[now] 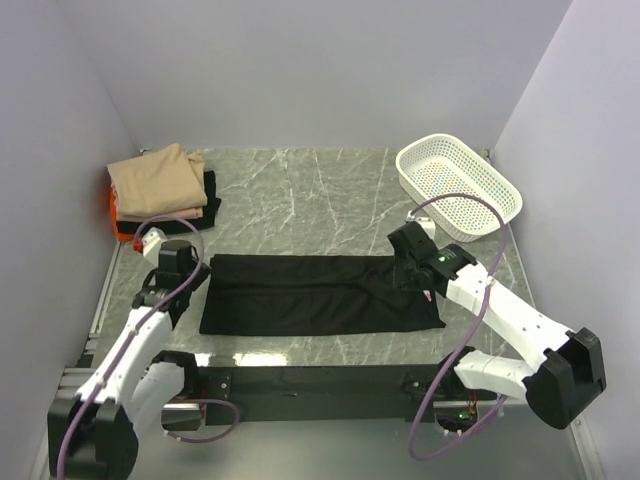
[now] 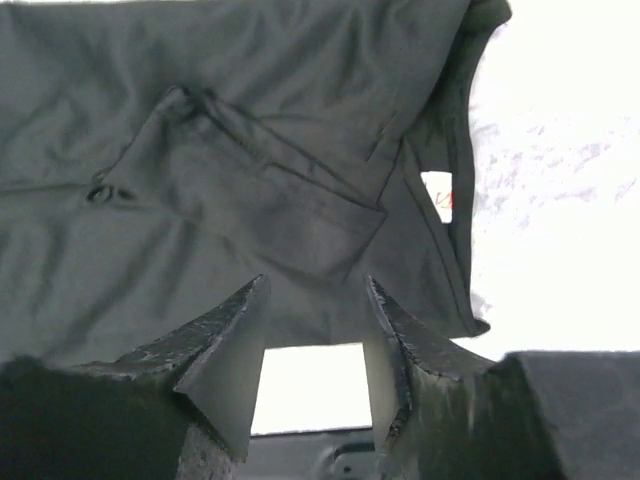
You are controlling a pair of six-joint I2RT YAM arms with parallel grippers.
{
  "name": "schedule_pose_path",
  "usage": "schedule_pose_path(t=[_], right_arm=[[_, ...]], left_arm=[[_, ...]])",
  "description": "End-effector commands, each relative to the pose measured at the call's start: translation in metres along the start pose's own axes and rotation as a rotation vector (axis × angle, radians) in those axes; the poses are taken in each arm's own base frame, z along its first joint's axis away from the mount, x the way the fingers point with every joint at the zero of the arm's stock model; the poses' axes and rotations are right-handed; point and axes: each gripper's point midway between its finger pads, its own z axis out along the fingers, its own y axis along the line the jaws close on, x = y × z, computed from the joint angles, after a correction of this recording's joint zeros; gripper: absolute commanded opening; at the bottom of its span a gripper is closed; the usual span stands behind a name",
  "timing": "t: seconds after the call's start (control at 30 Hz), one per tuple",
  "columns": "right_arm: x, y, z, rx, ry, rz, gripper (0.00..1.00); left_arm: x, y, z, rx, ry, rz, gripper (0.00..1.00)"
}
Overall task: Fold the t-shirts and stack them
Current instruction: Fold the tshirt
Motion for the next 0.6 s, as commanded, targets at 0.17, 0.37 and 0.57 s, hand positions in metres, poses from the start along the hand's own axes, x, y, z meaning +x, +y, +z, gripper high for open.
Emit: schedule_pose_path(t=[0.17,0.37,0.57], right_arm=[[-0.03,0.013,-0.011,-0.011,-0.084,-0.004,0.53],[-0.046,0.056,0.019,-0.125,-0.083,-0.034,0.53],[-0.056,0.081,0.053,-0.179,-0.049,-0.024,0.51]], left_arm=[[-0.033,-0.027,-0.029,0.109,-0.109,-0.066,0.34],[0.002,-0.06,0.001,0.164,0.005,0.016,0.33],[0.039,-0.1,0.027,0.186,0.076,0.15,0.33]])
